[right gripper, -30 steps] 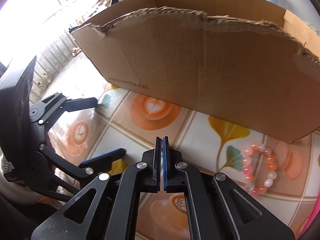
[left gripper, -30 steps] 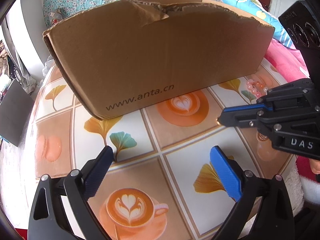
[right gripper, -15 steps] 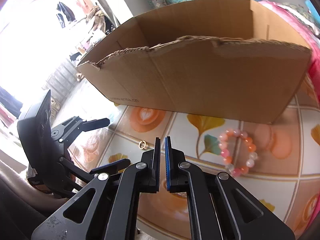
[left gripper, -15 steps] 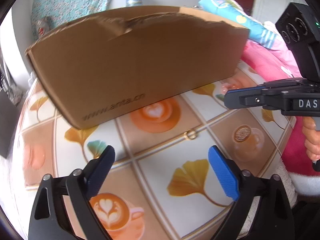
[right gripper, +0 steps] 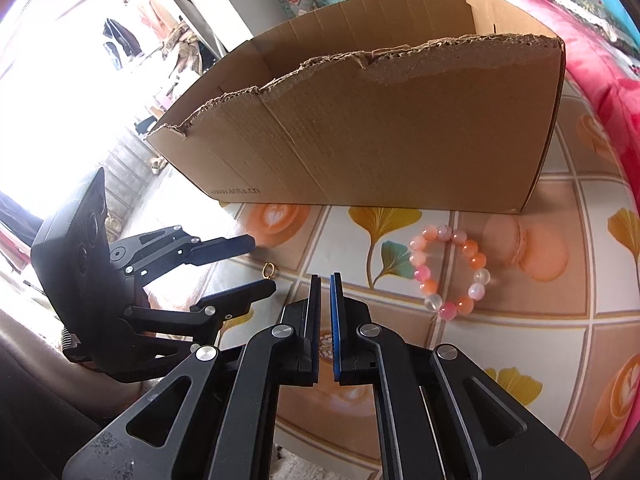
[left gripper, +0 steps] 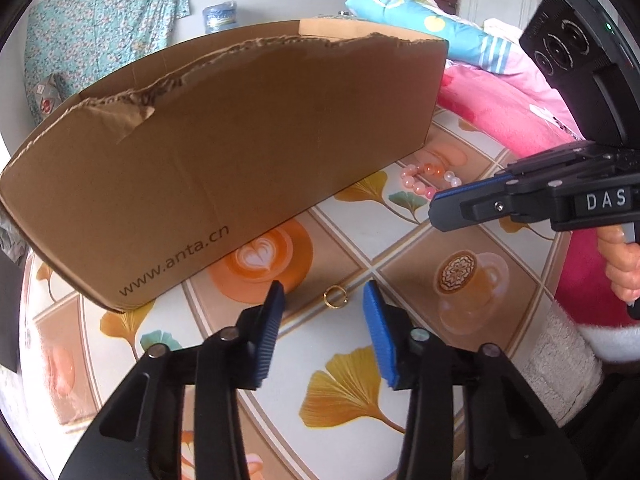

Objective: Organize jewelry
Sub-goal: 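Move the open right tool down to the pink-orange bead bracelet, then close the right tool on the pink-orange bead bracelet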

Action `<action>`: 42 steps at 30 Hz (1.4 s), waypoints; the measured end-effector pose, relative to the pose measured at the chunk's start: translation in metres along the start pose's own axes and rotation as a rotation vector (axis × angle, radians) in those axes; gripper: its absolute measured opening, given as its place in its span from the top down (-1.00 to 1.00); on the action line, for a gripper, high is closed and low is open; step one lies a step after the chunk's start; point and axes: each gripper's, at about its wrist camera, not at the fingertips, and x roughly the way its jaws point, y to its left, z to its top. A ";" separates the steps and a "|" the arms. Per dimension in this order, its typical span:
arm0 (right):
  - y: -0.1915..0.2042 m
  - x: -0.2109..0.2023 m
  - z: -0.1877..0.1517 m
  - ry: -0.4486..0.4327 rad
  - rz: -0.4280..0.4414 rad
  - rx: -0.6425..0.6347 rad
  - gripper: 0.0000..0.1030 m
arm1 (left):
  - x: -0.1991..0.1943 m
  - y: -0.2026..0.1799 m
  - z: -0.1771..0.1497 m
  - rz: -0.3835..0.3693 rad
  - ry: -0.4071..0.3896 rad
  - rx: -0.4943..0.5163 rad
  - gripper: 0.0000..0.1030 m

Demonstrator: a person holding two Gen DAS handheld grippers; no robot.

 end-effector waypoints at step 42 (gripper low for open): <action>-0.011 -0.024 0.001 -0.037 -0.238 -0.093 0.59 | 0.000 0.009 0.007 0.047 0.065 -0.120 0.77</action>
